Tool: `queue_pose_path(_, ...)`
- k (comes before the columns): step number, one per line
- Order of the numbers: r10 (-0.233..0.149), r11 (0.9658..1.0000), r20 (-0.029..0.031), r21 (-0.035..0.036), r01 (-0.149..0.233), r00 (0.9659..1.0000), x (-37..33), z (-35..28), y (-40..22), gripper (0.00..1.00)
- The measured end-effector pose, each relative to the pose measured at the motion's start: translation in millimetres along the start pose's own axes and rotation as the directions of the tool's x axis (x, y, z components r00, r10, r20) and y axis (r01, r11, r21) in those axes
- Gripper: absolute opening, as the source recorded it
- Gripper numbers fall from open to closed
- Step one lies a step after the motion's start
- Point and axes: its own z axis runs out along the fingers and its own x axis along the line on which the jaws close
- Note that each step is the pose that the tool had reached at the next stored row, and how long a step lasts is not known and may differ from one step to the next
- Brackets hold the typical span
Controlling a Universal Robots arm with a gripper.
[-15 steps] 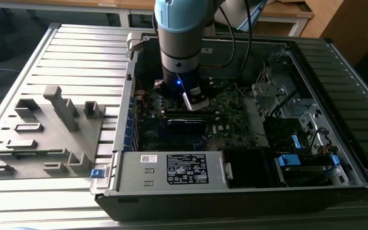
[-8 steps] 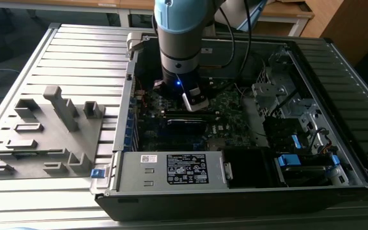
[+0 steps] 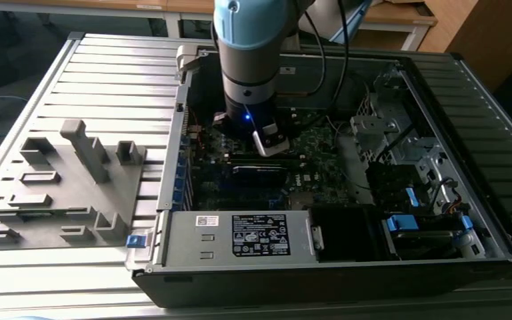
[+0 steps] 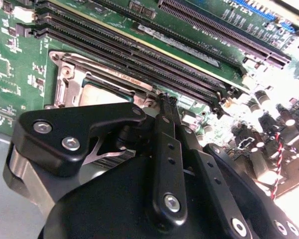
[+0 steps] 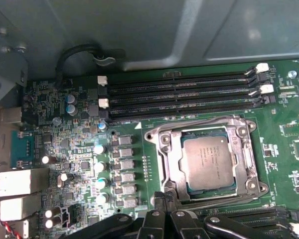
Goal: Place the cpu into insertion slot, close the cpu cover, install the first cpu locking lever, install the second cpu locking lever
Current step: 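Install the second cpu locking lever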
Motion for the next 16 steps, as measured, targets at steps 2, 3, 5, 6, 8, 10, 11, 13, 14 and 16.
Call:
queue_pose_path(2,0.0,1.0,-0.0001,-0.0009,0.0,1.0,0.2,0.4,-0.1,0.11)
queue_pose_path(3,0.0,1.0,-0.0002,-0.0016,0.0,1.0,0.3,0.7,-0.2,0.11)
queue_pose_path(5,0.0,1.0,-0.0002,-0.0038,0.0,1.0,0.6,1.4,-0.3,0.11)
queue_pose_path(6,0.0,1.0,-0.0003,-0.0041,0.0,1.0,0.6,1.5,-0.4,0.11)
queue_pose_path(8,0.001,1.0,-0.0004,-0.0045,-0.001,1.0,0.7,1.7,-0.5,0.11)
queue_pose_path(10,0.001,1.0,-0.0004,-0.0047,-0.001,1.0,0.7,1.7,-0.5,0.11)
queue_pose_path(11,0.001,1.0,-0.0004,-0.0047,-0.001,1.0,0.8,1.7,-0.5,0.11)
queue_pose_path(13,0.001,1.0,-0.0005,-0.0046,-0.001,1.0,0.8,1.8,-0.5,0.11)
queue_pose_path(14,0.001,1.0,-0.0005,-0.0045,-0.001,1.0,0.8,1.8,-0.5,0.11)
queue_pose_path(16,0.001,1.0,-0.0005,-0.0046,-0.001,1.0,0.8,1.8,-0.5,0.11)
